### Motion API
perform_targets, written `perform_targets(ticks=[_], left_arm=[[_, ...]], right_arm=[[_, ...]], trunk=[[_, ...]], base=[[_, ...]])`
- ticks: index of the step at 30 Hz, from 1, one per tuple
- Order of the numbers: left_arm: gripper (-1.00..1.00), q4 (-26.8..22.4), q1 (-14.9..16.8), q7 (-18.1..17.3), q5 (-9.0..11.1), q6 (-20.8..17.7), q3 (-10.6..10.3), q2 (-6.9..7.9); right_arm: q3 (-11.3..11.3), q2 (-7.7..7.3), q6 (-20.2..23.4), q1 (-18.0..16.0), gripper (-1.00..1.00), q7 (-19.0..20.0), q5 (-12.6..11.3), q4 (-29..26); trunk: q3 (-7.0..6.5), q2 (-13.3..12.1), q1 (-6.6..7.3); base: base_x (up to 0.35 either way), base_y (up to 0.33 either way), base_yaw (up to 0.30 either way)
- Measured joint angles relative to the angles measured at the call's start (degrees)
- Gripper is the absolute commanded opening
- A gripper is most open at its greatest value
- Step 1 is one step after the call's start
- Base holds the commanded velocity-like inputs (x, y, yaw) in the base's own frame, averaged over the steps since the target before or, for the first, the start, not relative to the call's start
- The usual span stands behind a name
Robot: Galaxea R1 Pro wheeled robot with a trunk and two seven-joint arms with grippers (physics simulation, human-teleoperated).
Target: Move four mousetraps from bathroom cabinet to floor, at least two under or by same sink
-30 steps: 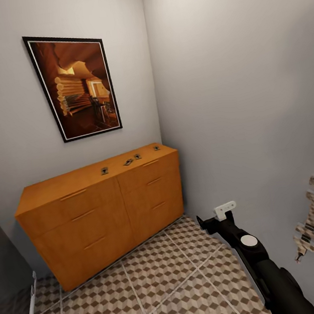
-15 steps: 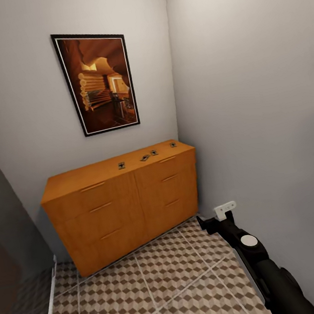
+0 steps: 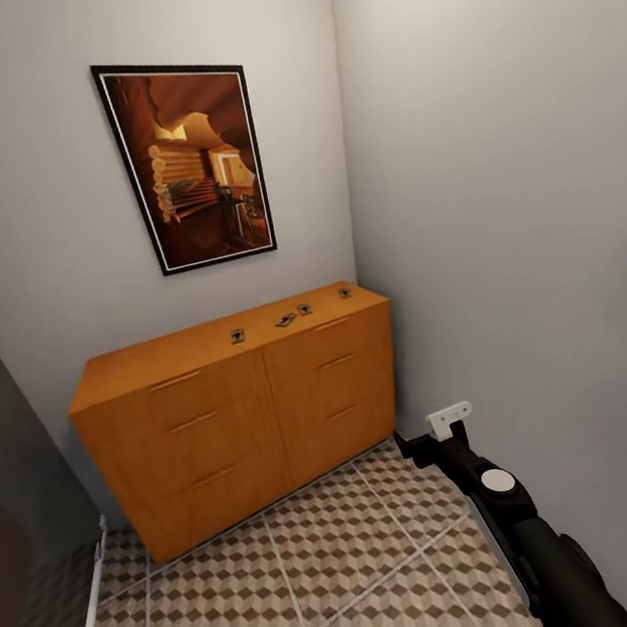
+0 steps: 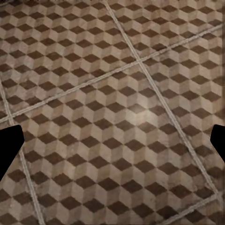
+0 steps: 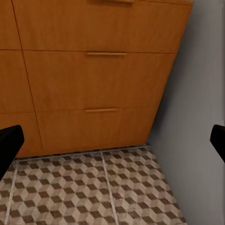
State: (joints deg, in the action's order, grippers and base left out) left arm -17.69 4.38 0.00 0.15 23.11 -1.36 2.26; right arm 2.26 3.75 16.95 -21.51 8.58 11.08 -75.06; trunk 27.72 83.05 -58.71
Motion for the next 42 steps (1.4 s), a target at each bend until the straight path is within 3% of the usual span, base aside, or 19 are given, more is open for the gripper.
perform_targets(ticks=[20,42], left_arm=[[1.00,0.00,0.02,0.00,0.00,-0.01,0.00,0.00],[1.00,-0.07,0.00,0.00,0.00,-0.06,0.00,0.00]], right_arm=[[0.00,0.10,-0.01,0.00,1.00,-0.30,0.01,0.00],[0.00,0.14,-0.03,0.00,1.00,-0.32,0.01,0.01]], trunk=[[0.00,0.00,0.00],[0.00,0.00,0.01]], base=[[0.225,-0.196,0.001],[0.249,0.026,0.000]])
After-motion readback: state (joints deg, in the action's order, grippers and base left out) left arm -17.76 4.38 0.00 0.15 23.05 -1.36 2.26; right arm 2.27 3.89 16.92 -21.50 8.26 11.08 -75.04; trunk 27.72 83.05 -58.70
